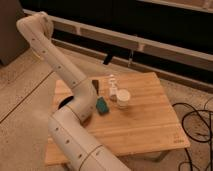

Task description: Drag the pepper across the table

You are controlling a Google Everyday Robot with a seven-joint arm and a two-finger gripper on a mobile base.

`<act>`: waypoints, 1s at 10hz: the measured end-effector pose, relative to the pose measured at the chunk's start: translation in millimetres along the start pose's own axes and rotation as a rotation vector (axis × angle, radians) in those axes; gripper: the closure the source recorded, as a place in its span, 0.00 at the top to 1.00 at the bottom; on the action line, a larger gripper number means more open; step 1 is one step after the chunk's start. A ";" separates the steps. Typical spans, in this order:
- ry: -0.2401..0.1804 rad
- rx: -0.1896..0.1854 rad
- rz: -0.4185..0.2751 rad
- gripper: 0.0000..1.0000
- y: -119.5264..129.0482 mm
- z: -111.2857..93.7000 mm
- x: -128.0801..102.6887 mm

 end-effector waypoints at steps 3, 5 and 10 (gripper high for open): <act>0.000 0.000 -0.001 0.00 0.9 0.2 -0.5; 0.003 -0.001 0.005 0.00 -3.0 1.2 0.0; 0.025 -0.099 -0.046 0.00 -21.9 35.1 -7.8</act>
